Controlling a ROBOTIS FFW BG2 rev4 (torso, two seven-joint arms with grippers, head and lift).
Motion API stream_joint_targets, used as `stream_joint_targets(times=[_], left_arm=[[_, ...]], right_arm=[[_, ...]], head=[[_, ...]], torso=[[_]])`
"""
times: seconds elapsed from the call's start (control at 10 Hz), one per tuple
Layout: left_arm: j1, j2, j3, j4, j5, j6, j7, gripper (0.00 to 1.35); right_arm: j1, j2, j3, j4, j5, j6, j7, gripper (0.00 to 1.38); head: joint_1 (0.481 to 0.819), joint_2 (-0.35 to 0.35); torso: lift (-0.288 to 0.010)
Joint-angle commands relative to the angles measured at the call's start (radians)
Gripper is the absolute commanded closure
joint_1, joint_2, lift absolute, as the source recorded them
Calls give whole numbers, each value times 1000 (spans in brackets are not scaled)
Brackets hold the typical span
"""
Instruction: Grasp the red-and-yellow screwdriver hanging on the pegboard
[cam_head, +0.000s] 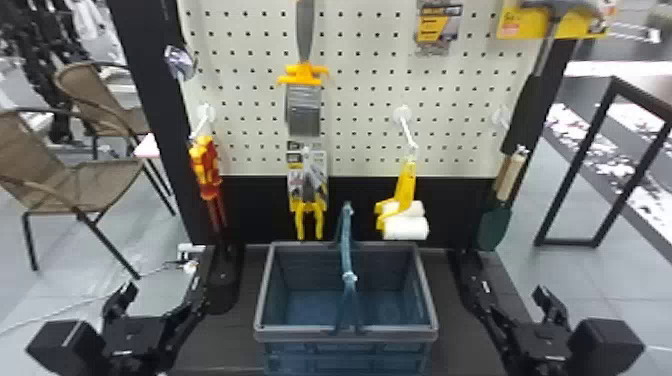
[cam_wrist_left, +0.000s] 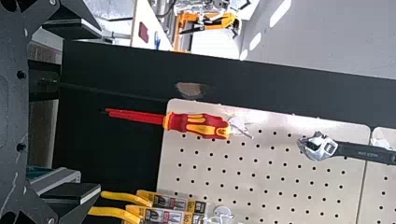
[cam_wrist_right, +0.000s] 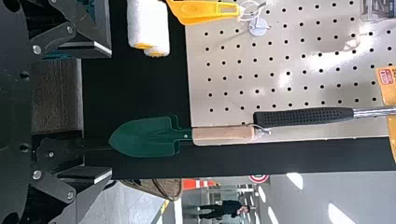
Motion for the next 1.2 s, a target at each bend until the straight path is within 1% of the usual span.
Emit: stream_joint_targets(times=[0.0, 0.6, 0.8, 0.9, 1.0, 1.1], left_arm=[[2, 0, 0, 0, 0, 0, 0, 145], [0, 0, 2, 0, 1, -4, 0, 145], [-5, 5, 5, 0, 12, 0, 0, 145], [-11, 12, 12, -2, 20, 8, -3, 145], [-26, 26, 26, -2, 32, 25, -19, 145], [-46, 40, 46, -3, 51, 55, -49, 145]], right_arm=[[0, 0, 0, 0, -1, 0, 0, 377], [1, 0, 0, 3, -4, 0, 0, 375], [1, 0, 0, 3, -4, 0, 0, 375], [3, 0, 0, 3, -4, 0, 0, 375], [1, 0, 0, 3, -4, 0, 0, 375], [1, 0, 0, 3, -5, 0, 0, 375]], head=[[549, 0], [549, 0], [549, 0], [549, 0], [549, 0], [549, 0]], torso=[[-100], [-100], [-100], [-100], [-100], [-100]])
